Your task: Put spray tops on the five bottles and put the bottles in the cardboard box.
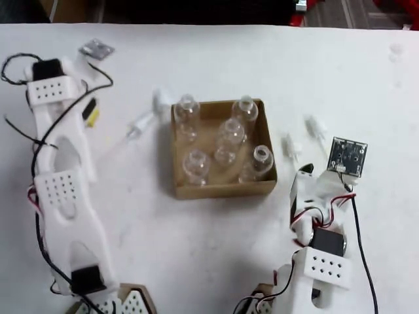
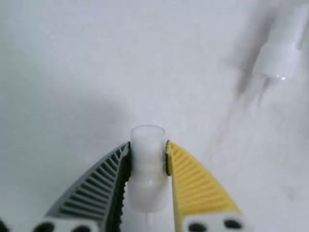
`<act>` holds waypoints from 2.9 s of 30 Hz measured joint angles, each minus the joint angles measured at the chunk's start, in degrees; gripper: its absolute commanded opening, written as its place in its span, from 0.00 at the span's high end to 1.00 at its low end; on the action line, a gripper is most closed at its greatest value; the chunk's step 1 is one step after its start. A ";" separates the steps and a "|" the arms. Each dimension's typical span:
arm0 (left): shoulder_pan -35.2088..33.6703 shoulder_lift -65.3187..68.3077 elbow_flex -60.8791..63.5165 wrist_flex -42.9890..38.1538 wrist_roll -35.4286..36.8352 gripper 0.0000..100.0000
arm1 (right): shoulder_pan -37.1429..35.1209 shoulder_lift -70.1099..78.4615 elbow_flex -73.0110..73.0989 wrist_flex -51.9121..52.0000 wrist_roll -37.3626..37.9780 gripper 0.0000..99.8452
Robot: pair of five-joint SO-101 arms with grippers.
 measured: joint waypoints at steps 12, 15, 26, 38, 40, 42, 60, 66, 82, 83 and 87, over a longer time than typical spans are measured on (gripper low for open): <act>6.59 -50.11 36.22 0.00 8.97 0.98 | 0.00 0.00 0.00 0.00 0.35 0.77; 7.91 -61.45 41.49 -0.53 13.63 0.98 | 0.09 0.00 0.00 0.00 0.35 0.77; 10.11 -90.81 67.87 -16.79 15.74 0.98 | 0.44 0.00 0.00 0.00 0.35 0.77; 24.79 -118.95 99.52 -51.78 31.30 0.98 | 1.05 0.00 0.00 0.00 0.35 0.77; 25.58 -119.30 103.21 -60.22 34.02 0.98 | 0.97 0.00 0.00 -0.35 0.35 0.77; 25.76 -119.03 106.90 -69.36 36.13 0.98 | 1.05 0.00 0.00 -1.14 0.35 0.77; 37.45 -80.53 93.63 -98.37 24.62 0.98 | 1.41 0.00 0.00 -3.08 0.35 0.77; 37.54 -72.09 91.43 -104.00 23.21 0.98 | 1.41 0.00 0.00 -3.08 0.35 0.77; 38.15 -71.91 91.34 -105.32 23.21 0.98 | 1.41 0.09 0.00 -4.13 0.44 0.77; 38.68 -71.91 91.34 -105.32 23.21 0.98 | 1.41 0.09 0.00 -4.13 0.44 0.77; 38.95 -72.88 91.34 -101.27 23.21 0.98 | 1.41 0.09 0.00 -4.13 0.44 0.77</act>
